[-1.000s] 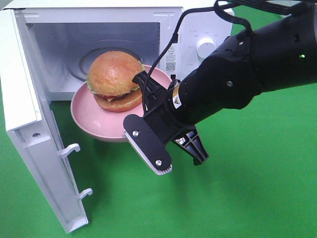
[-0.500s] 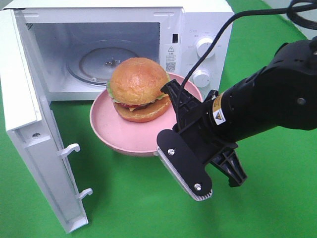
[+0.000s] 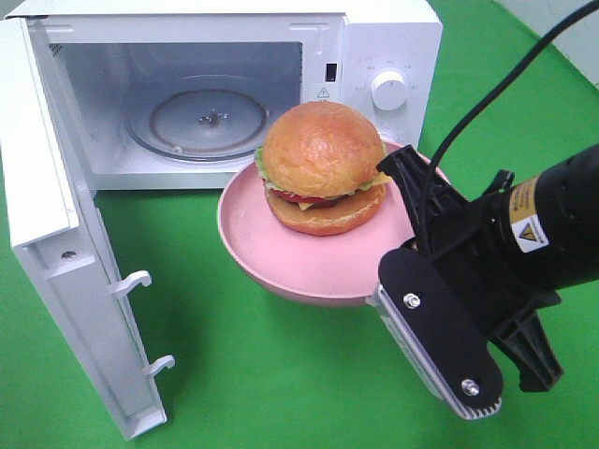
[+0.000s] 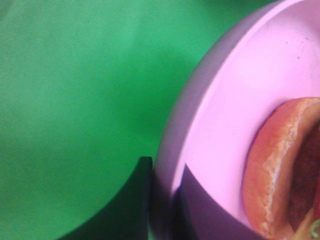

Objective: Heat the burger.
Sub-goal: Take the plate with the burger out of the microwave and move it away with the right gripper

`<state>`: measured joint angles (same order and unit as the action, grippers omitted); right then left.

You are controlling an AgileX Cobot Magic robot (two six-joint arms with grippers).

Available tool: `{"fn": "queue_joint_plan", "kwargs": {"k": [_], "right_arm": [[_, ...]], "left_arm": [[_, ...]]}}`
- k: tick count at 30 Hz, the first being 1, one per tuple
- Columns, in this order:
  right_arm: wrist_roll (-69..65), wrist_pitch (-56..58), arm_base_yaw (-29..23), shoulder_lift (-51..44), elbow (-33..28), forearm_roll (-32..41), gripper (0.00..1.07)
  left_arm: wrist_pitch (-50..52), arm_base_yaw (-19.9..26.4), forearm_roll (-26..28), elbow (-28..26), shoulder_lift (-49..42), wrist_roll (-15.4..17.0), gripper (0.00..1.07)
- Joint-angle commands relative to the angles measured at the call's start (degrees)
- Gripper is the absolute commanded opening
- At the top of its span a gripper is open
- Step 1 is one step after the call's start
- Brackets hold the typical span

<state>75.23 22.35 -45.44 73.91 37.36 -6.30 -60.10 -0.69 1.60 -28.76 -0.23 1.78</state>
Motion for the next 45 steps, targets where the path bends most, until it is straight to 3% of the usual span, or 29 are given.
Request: {"fn": "queue_joint_plan", "kwargs": {"k": [1, 22, 33, 45], "right_arm": [[-1.2, -1.95, -0.11, -3.15, -0.69, -0.52, 0.0], [-11.0, 13.41, -0.11, -20.68, -5.33, -3.32, 0.0], [-37.13, 25.55, -0.11, -23.2, -5.33, -19.08, 0.0], [-66.75, 33.06, -0.11, -22.98, -5.33, -29.05, 0.0]], "left_arm": [[0.52, 0.11, 0.06, 0.11, -1.26, -0.06, 0.97], [0.52, 0.11, 0.06, 0.11, -1.26, -0.06, 0.97], [0.52, 0.11, 0.06, 0.11, -1.26, -0.06, 0.97], [0.52, 0.11, 0.06, 0.11, -1.26, -0.06, 0.97]]}}
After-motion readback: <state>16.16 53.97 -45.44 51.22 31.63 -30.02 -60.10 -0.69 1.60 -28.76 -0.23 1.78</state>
